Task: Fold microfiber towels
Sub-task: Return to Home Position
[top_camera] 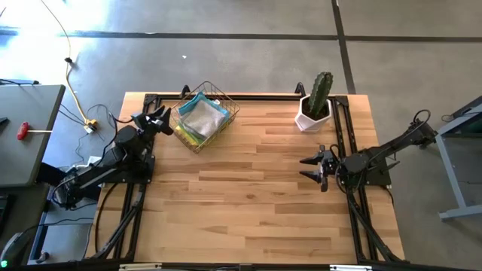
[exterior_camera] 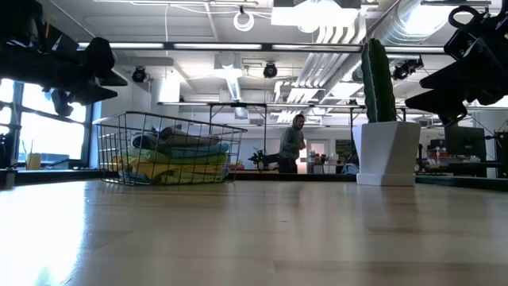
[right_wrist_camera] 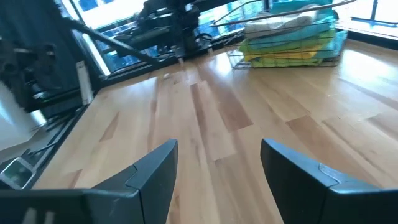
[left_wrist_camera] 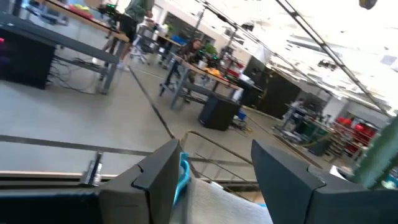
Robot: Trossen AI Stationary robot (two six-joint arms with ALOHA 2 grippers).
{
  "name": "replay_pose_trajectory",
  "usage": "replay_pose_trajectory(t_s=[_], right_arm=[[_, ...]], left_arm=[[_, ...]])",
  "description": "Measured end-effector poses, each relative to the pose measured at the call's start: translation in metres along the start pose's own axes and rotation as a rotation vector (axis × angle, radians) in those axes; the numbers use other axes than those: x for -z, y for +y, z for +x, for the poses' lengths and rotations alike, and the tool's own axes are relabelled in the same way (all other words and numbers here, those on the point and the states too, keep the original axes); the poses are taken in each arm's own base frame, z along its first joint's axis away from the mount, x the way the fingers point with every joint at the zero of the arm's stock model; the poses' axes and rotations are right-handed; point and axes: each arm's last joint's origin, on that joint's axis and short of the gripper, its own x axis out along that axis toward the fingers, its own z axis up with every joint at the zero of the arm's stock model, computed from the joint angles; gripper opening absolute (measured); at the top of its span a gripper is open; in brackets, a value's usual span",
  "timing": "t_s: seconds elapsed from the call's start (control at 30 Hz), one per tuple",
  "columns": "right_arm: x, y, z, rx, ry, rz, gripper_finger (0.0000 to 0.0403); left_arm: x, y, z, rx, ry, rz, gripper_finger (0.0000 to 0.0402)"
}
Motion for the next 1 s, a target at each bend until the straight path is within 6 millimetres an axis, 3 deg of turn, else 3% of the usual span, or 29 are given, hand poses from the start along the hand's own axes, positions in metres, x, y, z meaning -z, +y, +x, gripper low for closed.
replay_pose_trajectory(t_s=[0.5, 1.0], right_arm=[[-0.006, -0.016, 0.005, 0.154, -0.046, 0.030, 0.0224], [-0.006, -0.017, 0.005, 0.165, -0.050, 0.033, 0.0224]], left_arm=[[-0.005, 0.009, 0.003, -0.102, -0.052, 0.007, 0.0189], [-0.006, 0.011, 0.003, -0.123, -0.063, 0.008, 0.0189]])
